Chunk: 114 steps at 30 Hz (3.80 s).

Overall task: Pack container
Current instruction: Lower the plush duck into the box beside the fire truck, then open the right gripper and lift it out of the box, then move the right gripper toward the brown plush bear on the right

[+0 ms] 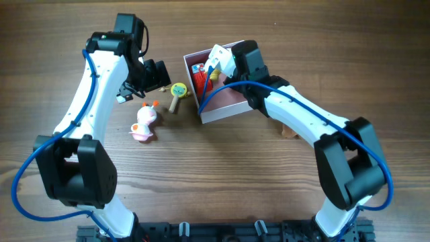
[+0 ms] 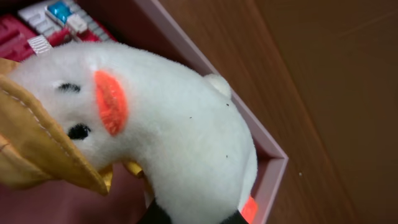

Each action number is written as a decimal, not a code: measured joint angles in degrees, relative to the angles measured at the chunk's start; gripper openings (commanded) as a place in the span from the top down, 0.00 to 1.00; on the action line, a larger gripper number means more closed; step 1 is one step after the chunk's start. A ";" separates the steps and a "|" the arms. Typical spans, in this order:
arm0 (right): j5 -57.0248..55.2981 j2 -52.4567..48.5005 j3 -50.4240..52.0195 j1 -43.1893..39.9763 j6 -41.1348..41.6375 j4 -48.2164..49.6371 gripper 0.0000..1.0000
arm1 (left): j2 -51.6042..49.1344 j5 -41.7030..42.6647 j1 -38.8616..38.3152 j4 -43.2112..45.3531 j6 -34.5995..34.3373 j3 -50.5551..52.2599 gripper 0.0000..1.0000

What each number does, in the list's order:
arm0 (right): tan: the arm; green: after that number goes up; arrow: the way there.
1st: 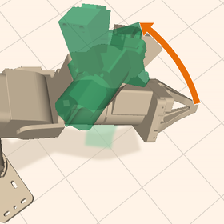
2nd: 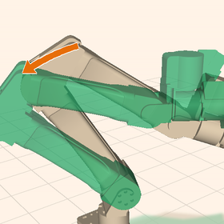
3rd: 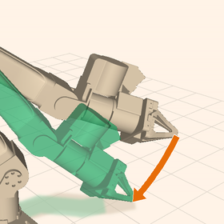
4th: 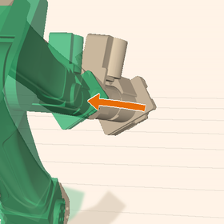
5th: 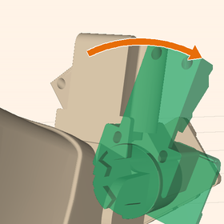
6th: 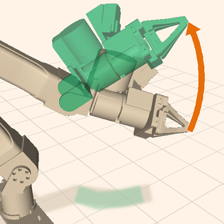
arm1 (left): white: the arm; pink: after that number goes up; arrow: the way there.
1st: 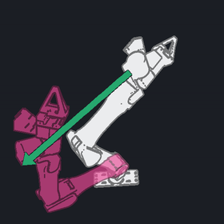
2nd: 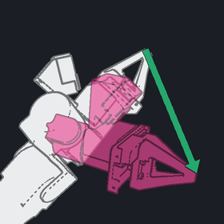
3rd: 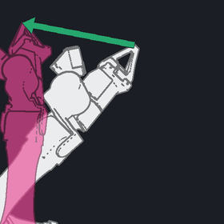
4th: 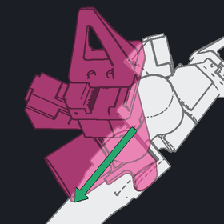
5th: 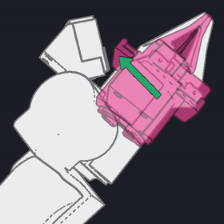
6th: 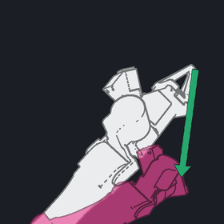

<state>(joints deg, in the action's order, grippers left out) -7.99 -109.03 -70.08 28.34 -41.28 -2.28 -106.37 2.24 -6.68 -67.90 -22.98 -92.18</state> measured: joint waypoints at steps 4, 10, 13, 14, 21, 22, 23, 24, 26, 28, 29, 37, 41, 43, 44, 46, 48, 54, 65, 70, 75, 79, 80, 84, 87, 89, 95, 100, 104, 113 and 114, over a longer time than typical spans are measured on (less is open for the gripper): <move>0.04 -1.84 0.00 0.00 0.00 1.75 0.96 | 0.00 0.00 0.00 -0.02 0.00 0.00 0.00; 0.02 -3.69 0.00 0.00 1.62 6.27 0.96 | 0.00 0.00 0.00 -0.02 0.00 0.00 0.00; 0.02 -5.33 0.00 0.00 2.49 7.37 0.95 | 0.00 0.00 0.00 -0.02 0.00 0.00 0.00; 0.02 -5.70 0.00 -0.02 2.64 7.54 0.96 | 0.00 0.00 0.00 -0.02 0.00 0.00 0.00; -0.17 -7.21 -0.04 -0.04 3.26 7.96 0.96 | 0.00 0.00 0.00 -0.02 0.00 0.00 0.00; -0.44 -7.48 -0.04 -0.04 3.30 7.93 0.96 | 0.00 0.00 0.00 -0.02 0.00 0.00 0.00; -0.68 -7.82 -0.04 -0.04 3.32 7.96 0.96 | 0.00 0.00 0.00 -0.02 -0.02 0.00 0.00; -0.81 -8.00 -0.04 -0.04 3.32 7.96 0.96 | 0.00 0.00 0.00 -0.02 0.00 0.00 0.00; -1.18 -8.04 -0.04 -0.04 3.32 7.98 0.96 | 0.00 0.00 0.00 -0.02 0.00 0.00 0.00; -1.31 -8.04 -0.04 -0.04 3.32 7.93 0.95 | 0.00 0.00 0.00 -0.02 0.00 0.00 0.00; -1.33 -8.04 -0.04 -0.04 3.32 7.93 0.94 | 0.00 0.00 0.00 -0.02 0.00 0.00 0.00; -2.14 -8.09 -0.04 -0.02 3.50 9.64 0.29 | 0.00 0.00 0.00 -0.02 0.00 0.00 0.00; -3.69 -8.09 -0.04 0.39 3.52 11.04 0.28 | 0.00 0.00 0.00 -0.02 0.00 0.00 0.00; -4.33 -8.09 -0.04 0.72 3.50 11.30 0.27 | 0.00 0.00 0.00 -0.02 0.00 0.00 0.00; -4.61 -8.07 -0.04 1.05 3.50 11.58 0.27 | 0.00 0.00 0.00 -0.02 0.00 0.00 0.00; -4.94 -7.98 -0.04 1.55 3.52 11.80 0.27 | 0.00 0.00 0.00 -0.02 0.00 0.00 0.00; -5.11 -7.63 -0.04 2.05 3.52 11.78 0.27 | 0.00 0.00 0.00 -0.02 0.00 0.00 0.00; -5.16 -3.45 -0.04 3.10 3.52 10.78 0.23 | 0.00 0.00 0.00 -0.02 0.00 0.00 0.00; -6.29 4.31 -0.09 3.15 10.36 -1.62 0.24 | 0.00 0.00 0.00 -0.02 0.00 0.00 0.00; -11.74 9.57 -0.09 3.13 20.61 -10.29 0.30 | 0.00 0.00 0.00 -0.04 0.00 0.00 0.00; -16.50 13.92 -0.17 2.84 29.27 -16.68 0.96 | 0.00 0.00 0.00 -0.02 0.00 0.00 0.00; -16.68 14.01 -0.24 0.76 35.58 -22.25 0.96 | 0.00 0.00 0.00 -0.02 0.00 0.00 0.00; -16.61 14.01 -0.24 0.13 36.87 -22.82 0.96 | 0.00 0.00 0.00 -0.02 0.00 0.00 0.00; -13.27 14.01 -0.24 -4.52 42.66 -24.46 0.96 | 0.00 0.00 0.00 -0.02 0.00 0.00 0.00; -9.01 13.84 -0.24 -7.74 44.63 -24.48 0.96 | 0.00 0.00 0.00 -0.02 -0.02 0.00 0.00; -6.80 13.35 -0.24 -8.98 45.24 -24.50 0.96 | 0.00 0.00 0.00 -0.02 0.00 0.00 0.00; -0.44 10.34 -0.24 -9.64 46.25 -24.90 0.96 | 0.00 0.00 0.00 -0.02 0.00 0.00 0.00; 3.82 8.50 -0.24 -9.64 46.27 -25.59 0.96 | 0.00 0.00 0.00 0.00 0.00 0.00 0.00; 5.27 8.50 -0.24 -9.64 46.40 -26.47 0.96 | 0.00 0.00 0.00 -0.02 0.00 0.00 0.00; 8.31 8.50 -0.26 -9.64 46.45 -33.22 0.96 | 0.00 0.00 0.00 -0.02 0.00 0.00 0.00; 9.16 8.50 -0.26 -9.64 46.45 -33.35 0.96 | 0.00 0.00 0.00 -0.02 -0.02 0.00 0.00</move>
<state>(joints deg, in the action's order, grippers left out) 1.17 -100.53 -70.35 18.70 5.17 -35.64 -106.37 2.24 -6.68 -67.92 -23.00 -92.18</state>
